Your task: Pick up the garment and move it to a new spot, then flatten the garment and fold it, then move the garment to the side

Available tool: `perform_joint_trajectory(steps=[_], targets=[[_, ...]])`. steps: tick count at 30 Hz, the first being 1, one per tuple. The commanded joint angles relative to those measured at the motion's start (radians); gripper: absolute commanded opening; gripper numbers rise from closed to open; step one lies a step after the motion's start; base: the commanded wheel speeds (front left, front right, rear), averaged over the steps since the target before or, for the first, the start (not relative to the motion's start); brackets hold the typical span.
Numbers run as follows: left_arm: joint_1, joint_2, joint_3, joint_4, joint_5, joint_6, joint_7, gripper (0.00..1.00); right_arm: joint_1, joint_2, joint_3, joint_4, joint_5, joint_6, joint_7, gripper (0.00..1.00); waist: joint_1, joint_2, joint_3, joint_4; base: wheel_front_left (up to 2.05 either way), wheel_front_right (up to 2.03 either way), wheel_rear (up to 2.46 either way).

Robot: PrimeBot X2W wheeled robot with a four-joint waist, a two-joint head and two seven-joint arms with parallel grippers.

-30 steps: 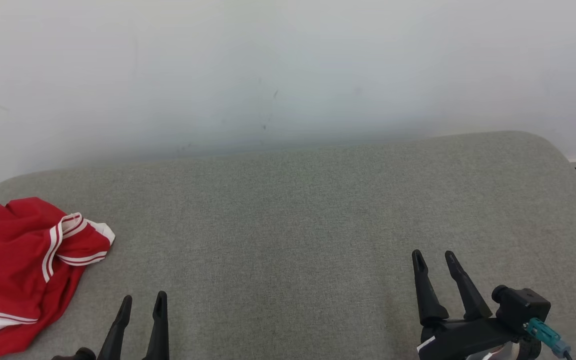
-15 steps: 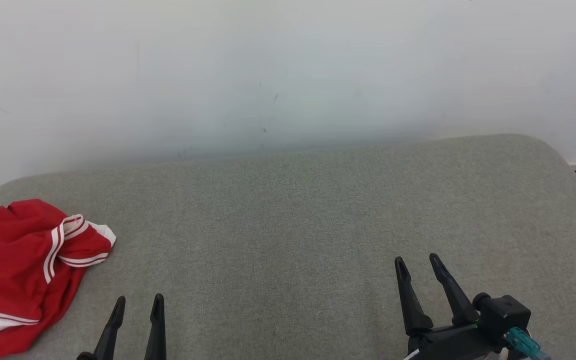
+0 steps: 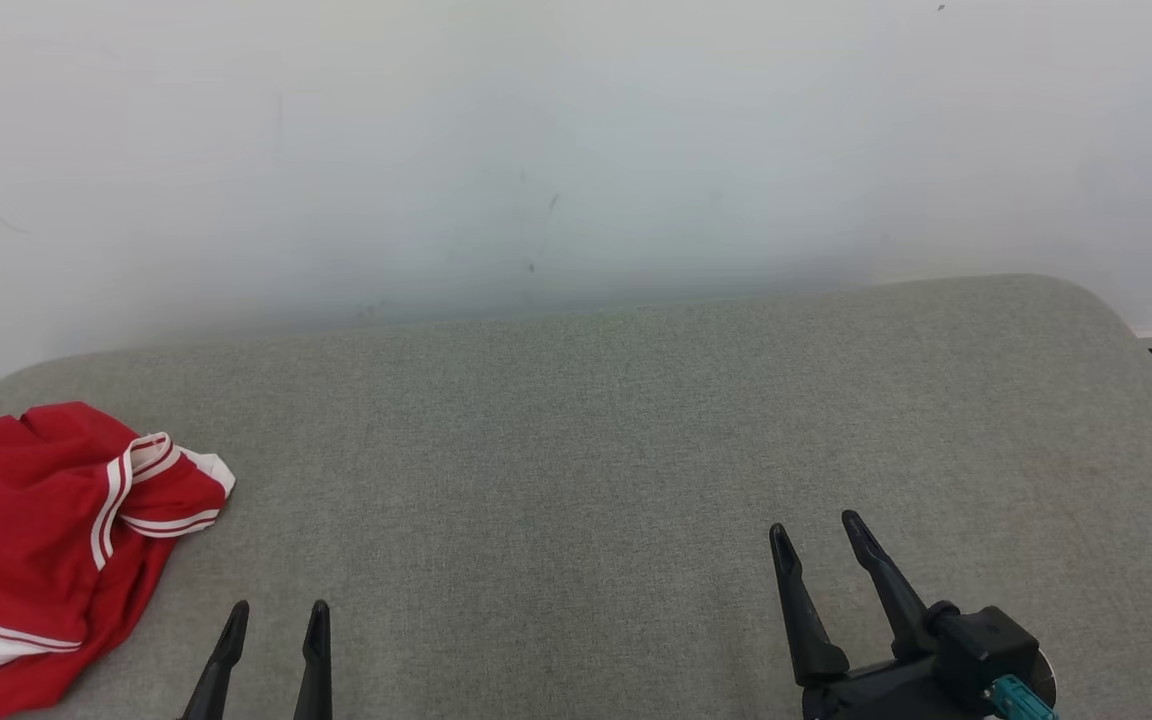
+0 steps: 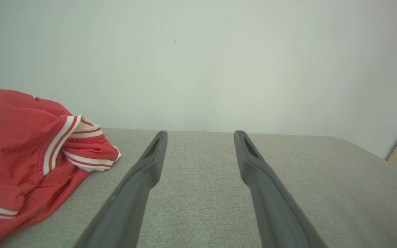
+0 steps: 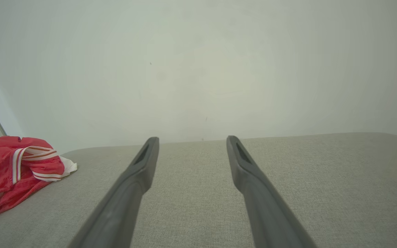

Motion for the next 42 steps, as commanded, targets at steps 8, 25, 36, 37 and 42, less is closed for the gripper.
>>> perform_joint_trajectory(steps=[8, 25, 36, 37, 42], targets=[[0.034, 0.001, -0.001, -0.023, 0.077, -0.011, -0.018, 1.0, 0.017, 0.001, 0.031, -0.019, -0.059, 0.001, -0.027, 1.0, 0.0, 0.0, -0.007, -0.003, 0.0, 0.0, 0.0], [0.035, 0.001, 0.006, -0.026, 0.057, -0.009, -0.017, 1.0, 0.024, -0.004, 0.03, -0.008, -0.046, 0.001, -0.025, 1.0, 0.0, 0.0, -0.008, -0.002, 0.0, 0.0, 0.0], [0.027, 0.001, 0.013, -0.023, 0.064, -0.013, -0.017, 1.0, 0.018, -0.003, 0.032, -0.005, -0.045, 0.001, -0.025, 1.0, 0.0, 0.0, -0.003, 0.001, 0.0, 0.0, 0.0], [0.028, 0.001, 0.013, -0.023, 0.062, -0.012, -0.017, 1.0, 0.018, -0.003, 0.032, -0.004, -0.046, 0.001, -0.025, 1.0, 0.0, 0.0, -0.003, 0.001, 0.0, 0.0, 0.0], [0.034, 0.001, 0.011, -0.023, 0.057, -0.007, -0.017, 1.0, 0.017, -0.005, 0.037, 0.001, -0.047, 0.001, -0.025, 1.0, 0.0, 0.0, -0.003, 0.004, 0.0, 0.0, 0.0]])
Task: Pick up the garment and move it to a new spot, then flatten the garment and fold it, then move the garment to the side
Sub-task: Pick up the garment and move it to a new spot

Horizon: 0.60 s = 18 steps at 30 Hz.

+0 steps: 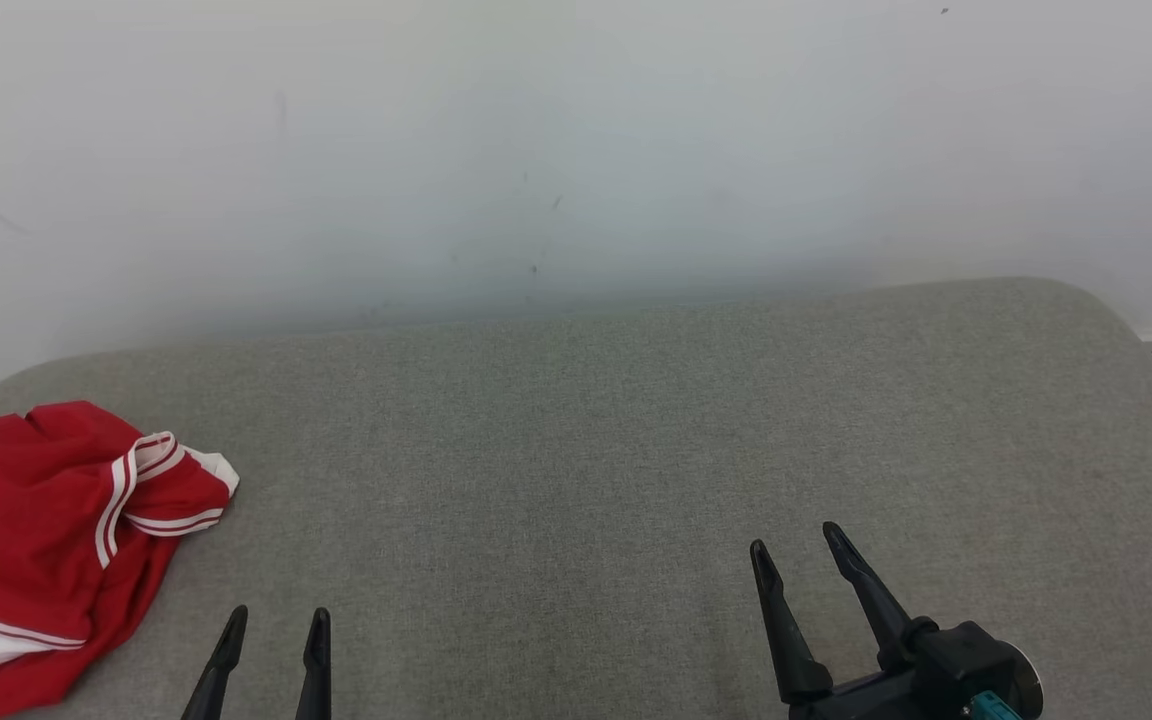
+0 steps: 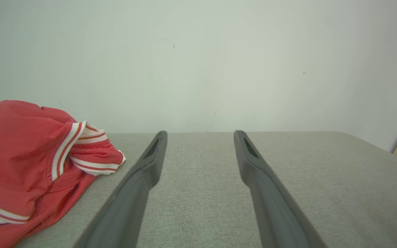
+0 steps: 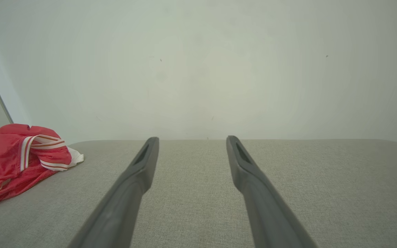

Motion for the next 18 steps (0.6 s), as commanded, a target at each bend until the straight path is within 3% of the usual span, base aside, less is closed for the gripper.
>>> perform_joint_trajectory(steps=[1, 18], targets=[[0.011, 0.001, 0.001, 0.001, -0.012, 0.004, -0.005, 1.0, 0.001, -0.003, 0.002, 0.002, 0.001, 0.001, -0.002, 1.0, -0.0001, 0.0, 0.0, 0.002, 0.0, 0.0, 0.0], [0.013, 0.001, 0.008, -0.01, -0.013, 0.005, -0.005, 1.0, 0.013, 0.005, 0.026, 0.0, 0.016, 0.001, -0.002, 1.0, -0.0001, 0.0, 0.0, 0.112, 0.0, 0.0, 0.0]])
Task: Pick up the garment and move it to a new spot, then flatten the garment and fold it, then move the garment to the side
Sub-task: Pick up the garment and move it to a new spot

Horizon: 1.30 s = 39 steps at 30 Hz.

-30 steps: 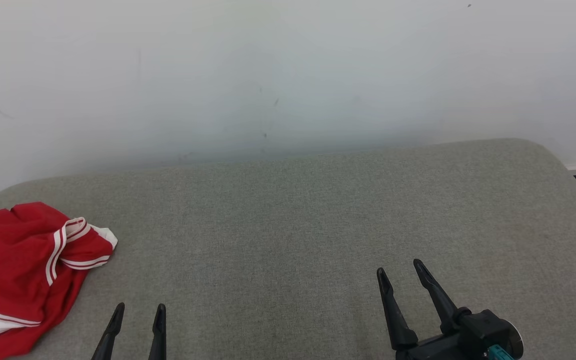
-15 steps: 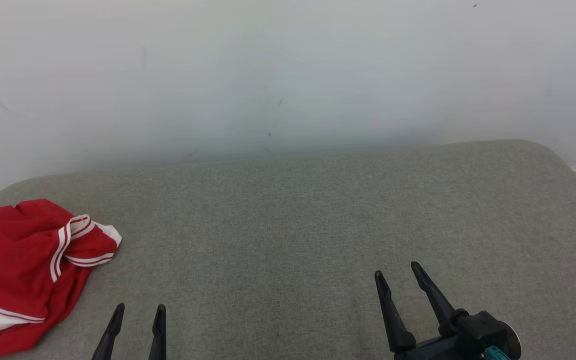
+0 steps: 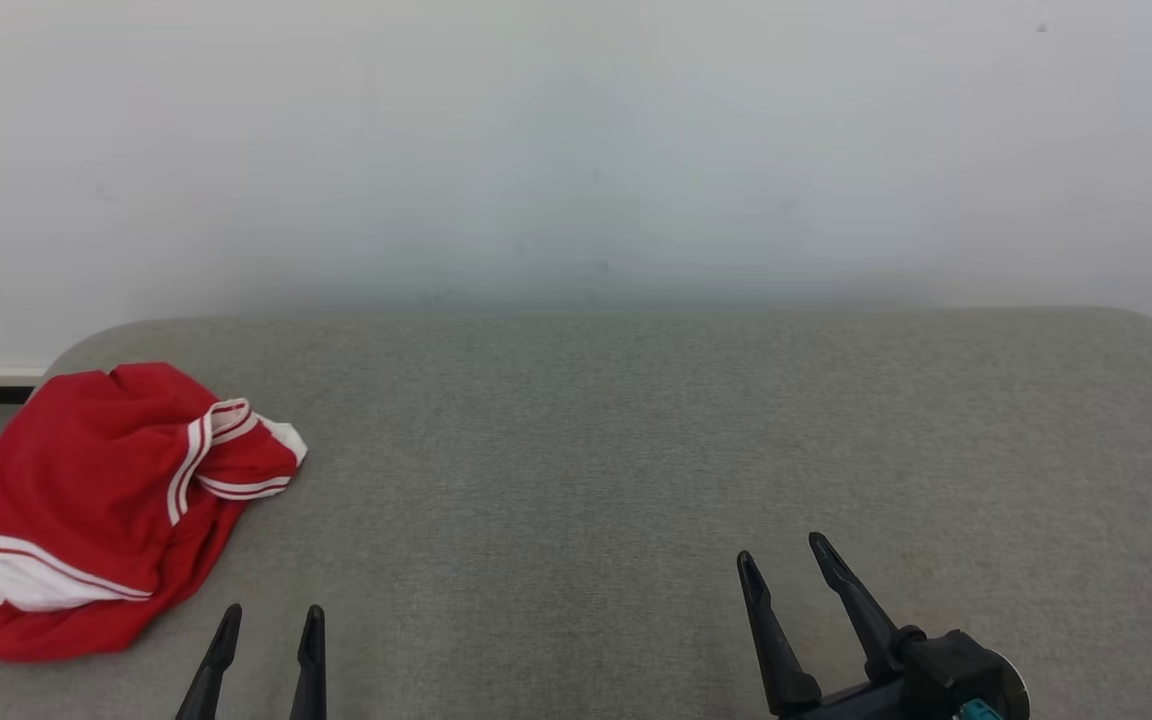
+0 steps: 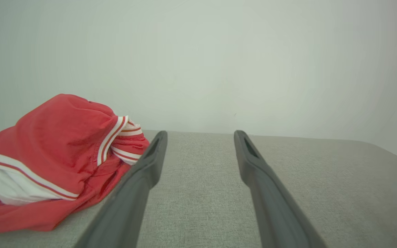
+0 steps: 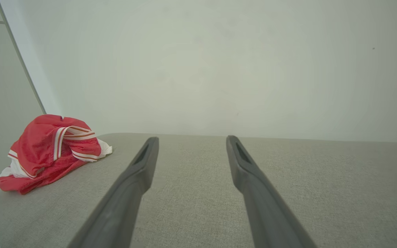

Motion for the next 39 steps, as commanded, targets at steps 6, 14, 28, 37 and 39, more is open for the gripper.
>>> perform_joint_trajectory(steps=[6, 14, 28, 37, 39], targets=[[0.017, 0.001, 0.013, -0.006, 0.006, -0.006, -0.005, 1.0, 0.009, 0.007, 0.007, -0.003, 0.008, 0.001, -0.002, 1.0, 0.0, 0.0, 0.0, 0.085, 0.0, 0.0, 0.0], [0.023, 0.001, 0.02, -0.008, 0.014, -0.014, -0.005, 1.0, 0.014, 0.009, 0.009, -0.005, 0.005, 0.001, -0.002, 1.0, 0.0, 0.0, -0.004, 0.153, 0.0, 0.0, 0.0], [0.047, 0.001, 0.039, -0.021, 0.035, -0.013, -0.005, 1.0, 0.03, 0.017, 0.019, -0.009, 0.016, 0.001, -0.002, 1.0, 0.0, 0.0, -0.025, 0.26, 0.0, 0.0, 0.0], [0.054, 0.001, 0.036, -0.028, 0.039, -0.003, -0.005, 1.0, 0.043, 0.011, 0.033, -0.006, 0.022, 0.001, -0.002, 1.0, 0.0, 0.0, -0.03, 0.309, 0.0, 0.0, 0.0], [0.056, 0.001, 0.036, -0.029, 0.038, -0.001, -0.005, 1.0, 0.041, 0.009, 0.037, -0.006, 0.023, 0.001, -0.002, 1.0, 0.0, 0.0, -0.031, 0.318, 0.0, 0.0, 0.0]])
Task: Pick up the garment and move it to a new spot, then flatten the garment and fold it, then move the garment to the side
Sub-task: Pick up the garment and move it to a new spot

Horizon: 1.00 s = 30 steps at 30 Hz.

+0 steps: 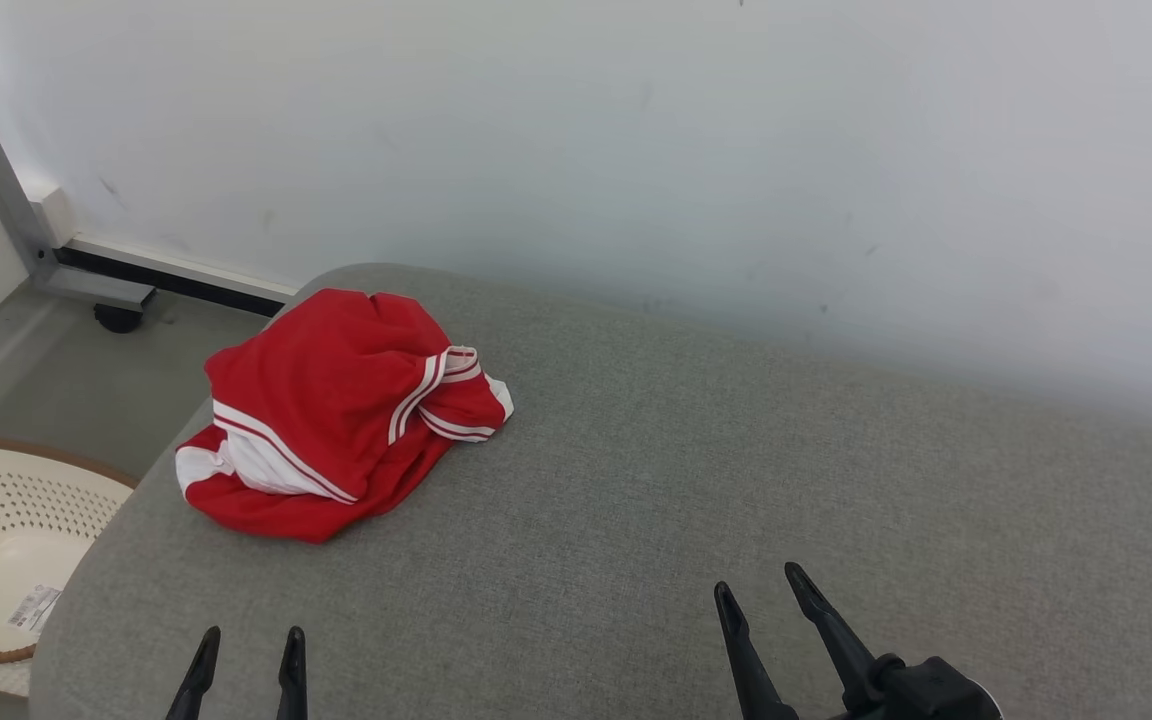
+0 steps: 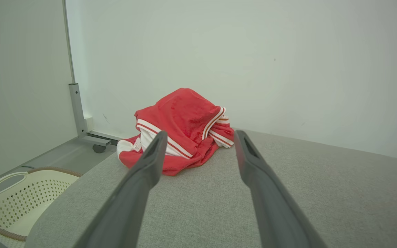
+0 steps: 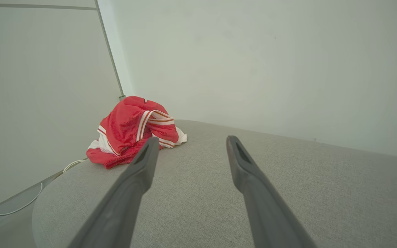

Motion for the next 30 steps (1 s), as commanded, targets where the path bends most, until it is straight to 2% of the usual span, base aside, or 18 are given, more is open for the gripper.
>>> perform_joint_trajectory(steps=[1, 30], targets=[[0.013, 0.001, 0.002, -0.005, 0.005, 0.002, -0.005, 1.0, 0.003, -0.004, 0.003, -0.001, 0.004, 0.001, -0.002, 1.0, 0.0001, 0.0, -0.001, 0.011, 0.0, 0.0, 0.0], [0.008, 0.001, -0.008, -0.011, -0.021, 0.026, -0.005, 1.0, -0.004, -0.011, 0.005, 0.0, 0.006, 0.001, -0.002, 1.0, 0.0001, 0.0, 0.019, 0.04, 0.0, 0.0, 0.0]])
